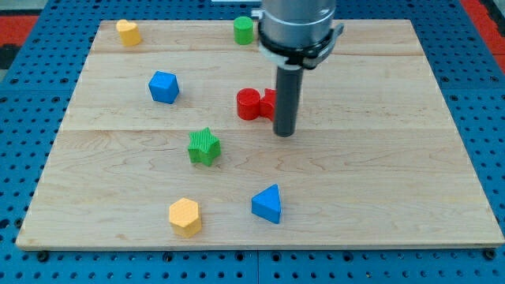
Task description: Move the red star to the right of the green circle
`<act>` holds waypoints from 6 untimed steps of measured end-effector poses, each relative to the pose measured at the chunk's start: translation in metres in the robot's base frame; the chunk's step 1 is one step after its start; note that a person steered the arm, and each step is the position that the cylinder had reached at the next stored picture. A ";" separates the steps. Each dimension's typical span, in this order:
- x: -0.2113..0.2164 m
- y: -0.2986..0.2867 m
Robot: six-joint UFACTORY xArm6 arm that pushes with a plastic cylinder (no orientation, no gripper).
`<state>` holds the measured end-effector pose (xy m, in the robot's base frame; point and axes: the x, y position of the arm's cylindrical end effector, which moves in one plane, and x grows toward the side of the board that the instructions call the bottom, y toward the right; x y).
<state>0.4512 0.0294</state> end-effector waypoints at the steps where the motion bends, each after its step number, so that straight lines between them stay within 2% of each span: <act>1: -0.033 0.000; 2: -0.084 0.037; 3: -0.116 0.051; 4: -0.085 0.031; 5: -0.098 -0.021; 6: -0.139 0.028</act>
<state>0.3118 0.0570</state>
